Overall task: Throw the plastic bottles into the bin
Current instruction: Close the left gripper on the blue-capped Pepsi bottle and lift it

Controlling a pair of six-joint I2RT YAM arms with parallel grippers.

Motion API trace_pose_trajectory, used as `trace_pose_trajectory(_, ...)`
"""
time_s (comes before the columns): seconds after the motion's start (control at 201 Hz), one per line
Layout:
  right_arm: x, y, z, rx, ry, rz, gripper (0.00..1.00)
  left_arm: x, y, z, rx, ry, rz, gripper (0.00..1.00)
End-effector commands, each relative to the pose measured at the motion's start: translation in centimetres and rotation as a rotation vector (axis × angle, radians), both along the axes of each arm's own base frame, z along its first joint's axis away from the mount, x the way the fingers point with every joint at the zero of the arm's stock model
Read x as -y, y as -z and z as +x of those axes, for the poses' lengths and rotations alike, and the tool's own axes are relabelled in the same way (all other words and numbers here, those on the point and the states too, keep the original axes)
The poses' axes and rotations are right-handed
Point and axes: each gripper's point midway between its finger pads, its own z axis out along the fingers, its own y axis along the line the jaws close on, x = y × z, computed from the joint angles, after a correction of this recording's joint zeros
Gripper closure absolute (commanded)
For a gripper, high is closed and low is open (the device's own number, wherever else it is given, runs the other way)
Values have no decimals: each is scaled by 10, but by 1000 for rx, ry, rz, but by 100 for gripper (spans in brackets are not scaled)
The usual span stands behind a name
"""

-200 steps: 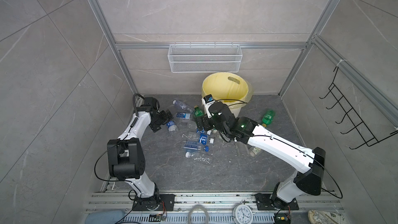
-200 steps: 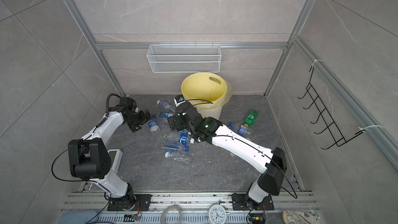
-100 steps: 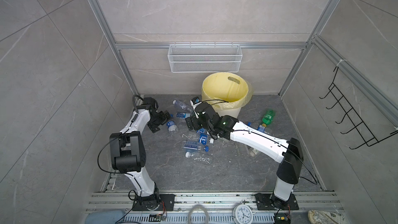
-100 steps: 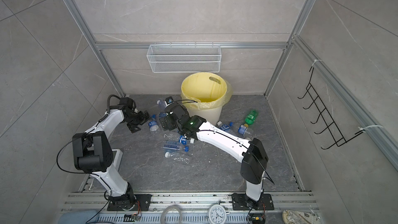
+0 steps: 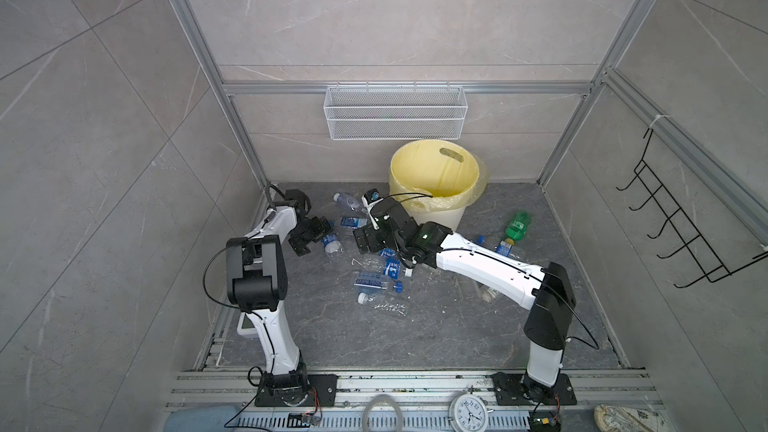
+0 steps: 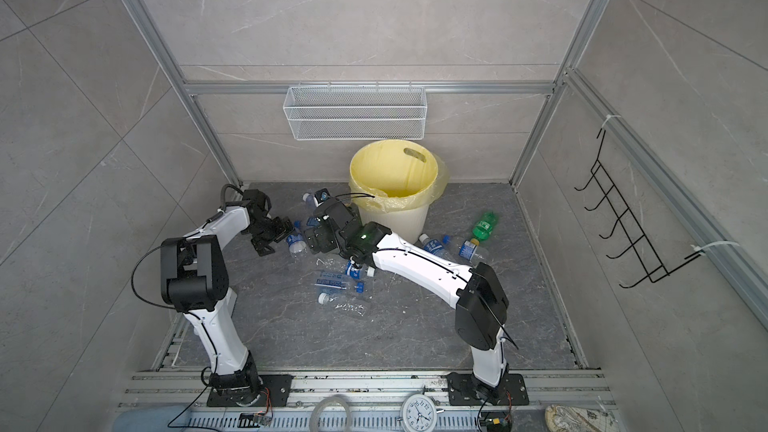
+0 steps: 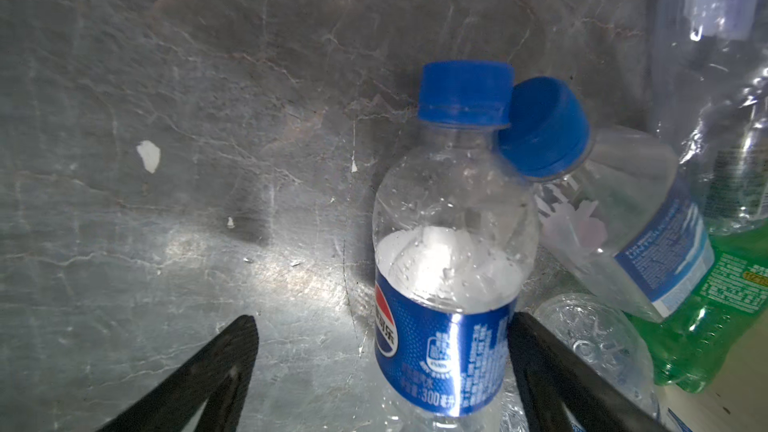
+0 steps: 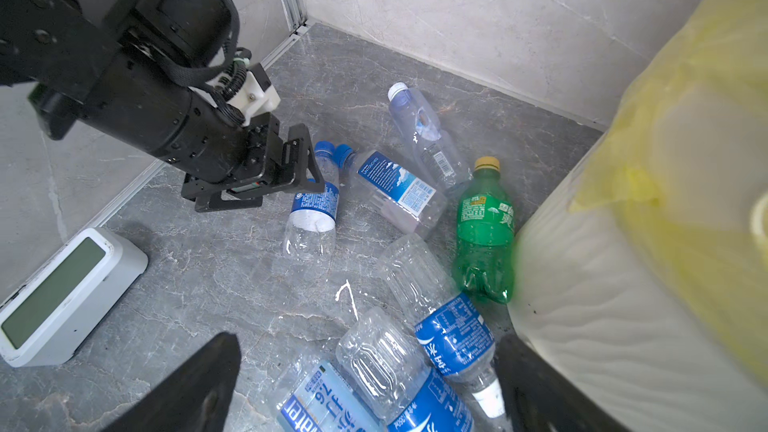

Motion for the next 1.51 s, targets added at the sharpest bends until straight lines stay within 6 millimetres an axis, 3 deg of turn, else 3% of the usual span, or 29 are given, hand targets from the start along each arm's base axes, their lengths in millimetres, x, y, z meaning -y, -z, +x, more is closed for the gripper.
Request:
trace_pose_trajectory(0.0, -4, 5, -1, -31, -6, 13, 1, 4, -3, 3, 21, 34, 28, 5)
trace_pose_trajectory(0.468, 7, 5, -1, -47, 15, 34, 1, 11, 18, 12, -20, 53, 33, 12)
trace_pose_trajectory(0.727, 14, -3, 2, -48, 33, 45, 1, 16, 25, 11, -36, 55, 2, 29)
trace_pose_trajectory(0.836, 20, -4, 5, -57, 52, 65, 1, 19, 25, 8, -47, 52, -20, 41)
trace_pose_trajectory(0.986, 25, -4, 6, -74, 66, 86, 1, 24, 23, -3, -61, 54, -44, 44)
trace_pose_trajectory(1.25, 35, -4, 2, -80, 85, 109, 1, 32, -6, -8, -10, 53, -91, 47)
trace_pose_trajectory(1.503, 37, -1, 4, -110, 104, 143, 1, 49, -59, -4, 108, 59, -201, 47)
